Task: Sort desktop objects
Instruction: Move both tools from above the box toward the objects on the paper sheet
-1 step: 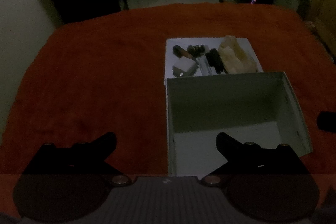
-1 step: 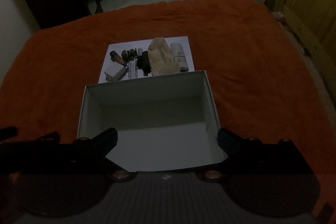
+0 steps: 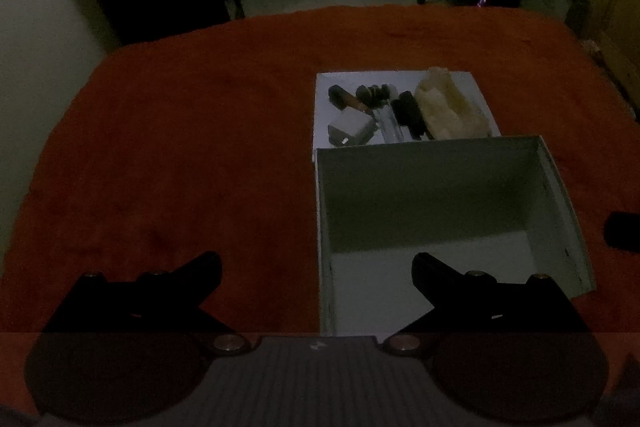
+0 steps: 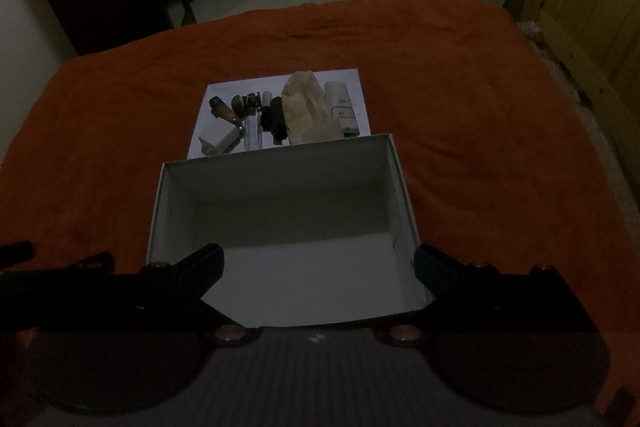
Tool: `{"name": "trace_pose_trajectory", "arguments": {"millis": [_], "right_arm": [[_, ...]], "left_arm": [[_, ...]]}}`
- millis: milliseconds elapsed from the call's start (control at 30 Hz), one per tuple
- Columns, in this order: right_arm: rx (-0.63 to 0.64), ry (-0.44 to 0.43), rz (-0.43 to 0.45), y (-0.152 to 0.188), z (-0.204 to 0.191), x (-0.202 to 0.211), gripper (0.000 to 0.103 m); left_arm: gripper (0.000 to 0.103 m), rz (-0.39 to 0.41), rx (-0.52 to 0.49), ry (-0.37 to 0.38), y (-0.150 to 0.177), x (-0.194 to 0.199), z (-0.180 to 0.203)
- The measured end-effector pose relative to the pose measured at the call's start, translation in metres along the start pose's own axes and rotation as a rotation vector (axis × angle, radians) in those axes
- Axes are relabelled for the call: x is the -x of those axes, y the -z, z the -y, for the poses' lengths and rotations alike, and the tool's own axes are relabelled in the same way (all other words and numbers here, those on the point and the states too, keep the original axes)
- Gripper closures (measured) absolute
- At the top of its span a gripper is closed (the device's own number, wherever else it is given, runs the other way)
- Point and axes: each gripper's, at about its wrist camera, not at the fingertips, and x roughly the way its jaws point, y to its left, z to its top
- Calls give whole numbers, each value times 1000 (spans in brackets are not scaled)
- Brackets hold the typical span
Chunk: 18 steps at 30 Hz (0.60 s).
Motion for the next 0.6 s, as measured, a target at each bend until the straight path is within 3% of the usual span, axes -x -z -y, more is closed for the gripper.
{"name": "trace_pose_trajectory", "arguments": {"millis": [233,600], "right_arm": [[-1,-12,-10,3,2,1,0],[13,3,6,2,1,2,0]], "left_arm": [[0,46,16,2,6,2,1],[0,31,8,5,-1,-1,1]]}}
